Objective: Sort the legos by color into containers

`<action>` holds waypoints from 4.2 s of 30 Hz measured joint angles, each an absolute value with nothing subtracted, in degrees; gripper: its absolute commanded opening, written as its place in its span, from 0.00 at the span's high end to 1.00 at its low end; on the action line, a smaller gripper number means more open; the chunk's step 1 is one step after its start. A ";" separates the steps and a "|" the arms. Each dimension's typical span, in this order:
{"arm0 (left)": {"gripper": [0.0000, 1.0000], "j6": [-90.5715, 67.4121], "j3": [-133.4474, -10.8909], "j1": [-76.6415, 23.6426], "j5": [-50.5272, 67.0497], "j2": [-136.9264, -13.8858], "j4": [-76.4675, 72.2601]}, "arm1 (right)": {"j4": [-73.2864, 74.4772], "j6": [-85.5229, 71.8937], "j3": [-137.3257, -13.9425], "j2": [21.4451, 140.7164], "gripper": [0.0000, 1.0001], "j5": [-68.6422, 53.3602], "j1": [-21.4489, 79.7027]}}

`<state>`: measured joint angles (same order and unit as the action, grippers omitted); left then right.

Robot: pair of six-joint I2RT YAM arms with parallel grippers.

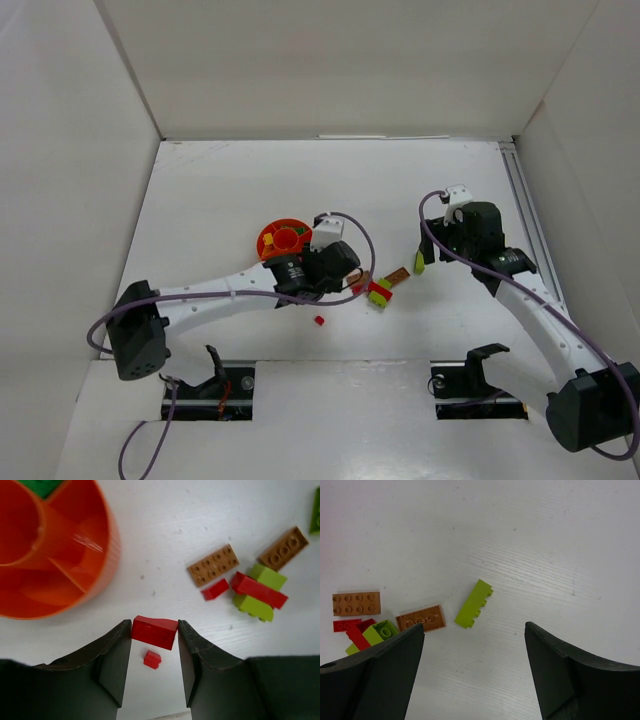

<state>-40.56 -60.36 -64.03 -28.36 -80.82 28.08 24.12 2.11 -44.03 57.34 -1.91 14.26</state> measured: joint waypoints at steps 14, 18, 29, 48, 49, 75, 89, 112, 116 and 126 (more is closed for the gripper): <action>0.61 -41.95 -56.93 -47.05 -32.77 -72.14 30.20 | 24.69 2.37 -44.10 57.04 0.14 -1.91 13.63; 0.57 -40.91 -56.45 -46.37 -32.67 -72.20 29.17 | 25.12 2.68 -44.10 57.04 0.14 -1.91 13.32; 0.52 -40.32 -52.90 -46.00 -32.40 -74.11 27.94 | 25.76 2.79 -44.21 57.47 0.14 -1.91 13.19; 0.03 -35.79 -46.39 -55.20 -18.94 -62.35 22.41 | 26.37 4.21 -44.21 56.01 0.07 -4.12 14.76; 0.03 -36.07 -46.09 -57.28 -18.02 -63.22 22.17 | 26.28 4.21 -44.21 55.96 0.06 -4.14 15.29; 0.57 -44.97 -41.74 -68.66 -18.09 -83.40 16.27 | 25.28 4.23 -44.21 55.99 0.06 -4.08 17.74; 0.81 -45.34 -42.46 -68.66 -20.51 -84.86 14.96 | 25.28 4.12 -44.21 55.99 0.07 -4.05 18.22; 0.80 -45.45 -50.94 -52.07 -35.94 -71.42 24.82 | 25.19 4.21 -45.28 57.30 0.07 -3.79 18.22; 0.80 -43.66 -50.94 -49.30 -36.07 -71.37 22.94 | 24.88 4.21 -45.74 58.59 0.07 -3.79 18.24; 0.79 -43.18 -49.95 -48.90 -35.64 -71.53 22.61 | 24.82 4.32 -46.59 60.47 0.07 -3.79 18.44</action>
